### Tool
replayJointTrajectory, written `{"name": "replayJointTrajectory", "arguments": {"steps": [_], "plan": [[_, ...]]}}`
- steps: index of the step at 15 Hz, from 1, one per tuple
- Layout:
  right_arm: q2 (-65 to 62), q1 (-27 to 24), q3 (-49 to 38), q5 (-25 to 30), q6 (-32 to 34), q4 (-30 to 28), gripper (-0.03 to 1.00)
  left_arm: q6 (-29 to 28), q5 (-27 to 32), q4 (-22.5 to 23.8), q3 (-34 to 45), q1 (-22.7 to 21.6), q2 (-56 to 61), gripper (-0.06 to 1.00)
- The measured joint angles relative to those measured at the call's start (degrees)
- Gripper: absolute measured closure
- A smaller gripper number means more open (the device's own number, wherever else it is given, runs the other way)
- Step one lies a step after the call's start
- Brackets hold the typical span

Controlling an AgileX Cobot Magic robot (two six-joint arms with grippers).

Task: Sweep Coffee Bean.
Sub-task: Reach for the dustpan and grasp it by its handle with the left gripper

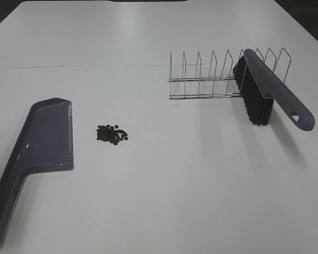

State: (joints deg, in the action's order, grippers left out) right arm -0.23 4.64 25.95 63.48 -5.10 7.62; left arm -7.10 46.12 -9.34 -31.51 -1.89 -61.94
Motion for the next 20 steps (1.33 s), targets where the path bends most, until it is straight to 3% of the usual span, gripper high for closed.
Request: {"name": "replayJointTrajectory", "arguments": {"steps": [2,5,10,15,20], "plan": [[0.0,0.0,0.0,0.0,0.0,0.0,0.21,0.0,-3.5,-0.69,-2.64,0.52,-12.03,-0.05],[0.0,0.0,0.0,0.0,0.0,0.0,0.21,-0.34,-5.1,-0.69,-6.99,4.3,-20.63,-0.05],[0.0,0.0,0.0,0.0,0.0,-0.06,0.21,-7.1,-9.28,-0.29,-12.72,10.83,-35.35,-0.05],[0.0,0.0,0.0,0.0,0.0,-0.23,0.21,-9.63,-13.46,0.92,-13.06,11.12,-42.63,-0.03],[0.0,0.0,0.0,0.0,0.0,-0.23,0.21,-10.08,-12.61,2.81,-13.87,11.23,-45.03,0.06]]}}
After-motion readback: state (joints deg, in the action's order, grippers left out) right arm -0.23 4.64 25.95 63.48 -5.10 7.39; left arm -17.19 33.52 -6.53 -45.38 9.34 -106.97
